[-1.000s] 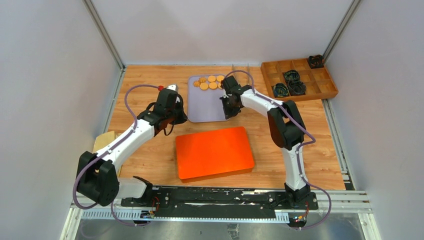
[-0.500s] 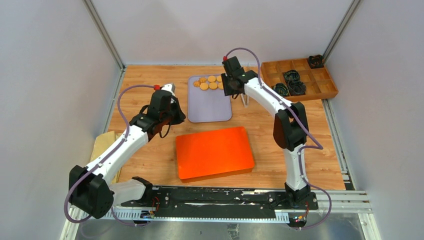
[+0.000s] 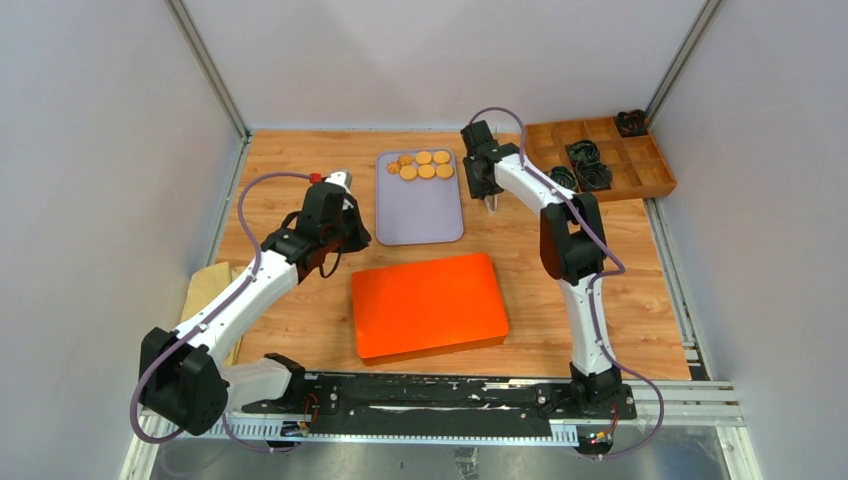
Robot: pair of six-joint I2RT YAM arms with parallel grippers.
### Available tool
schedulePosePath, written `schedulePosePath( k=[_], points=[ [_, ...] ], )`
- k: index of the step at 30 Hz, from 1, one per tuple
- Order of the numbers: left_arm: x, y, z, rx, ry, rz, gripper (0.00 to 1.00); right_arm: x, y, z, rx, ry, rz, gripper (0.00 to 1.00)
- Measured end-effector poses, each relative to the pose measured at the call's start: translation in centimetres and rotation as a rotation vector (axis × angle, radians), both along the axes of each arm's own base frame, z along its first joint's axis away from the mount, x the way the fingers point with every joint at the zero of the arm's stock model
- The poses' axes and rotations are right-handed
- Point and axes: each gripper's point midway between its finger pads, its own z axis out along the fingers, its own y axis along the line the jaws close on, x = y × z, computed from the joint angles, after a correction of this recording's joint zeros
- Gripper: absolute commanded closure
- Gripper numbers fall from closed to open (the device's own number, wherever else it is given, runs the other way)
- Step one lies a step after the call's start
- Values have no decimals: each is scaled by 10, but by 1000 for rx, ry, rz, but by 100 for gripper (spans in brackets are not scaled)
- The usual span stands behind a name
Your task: Pack the cookies
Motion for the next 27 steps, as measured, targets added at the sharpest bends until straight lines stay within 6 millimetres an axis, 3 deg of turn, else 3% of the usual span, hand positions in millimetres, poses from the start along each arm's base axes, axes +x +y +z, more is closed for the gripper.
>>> schedulePosePath(
  k=[3,6,10,27],
  points=[
    [-1,1,-3,5,5,2,100,-1,-2,-15,-16,28,2,66],
    [-4,2,-8,12,20,3,100,-2,-4,-21,-20,40,-1,80],
    [-5,3,-10,14,25,3,100,-3,-8,-26,-22,50,-12,91],
    [-5,2,-9,12,26,-1,100,-47,-18,-31,25,120,-34,90]
  ],
)
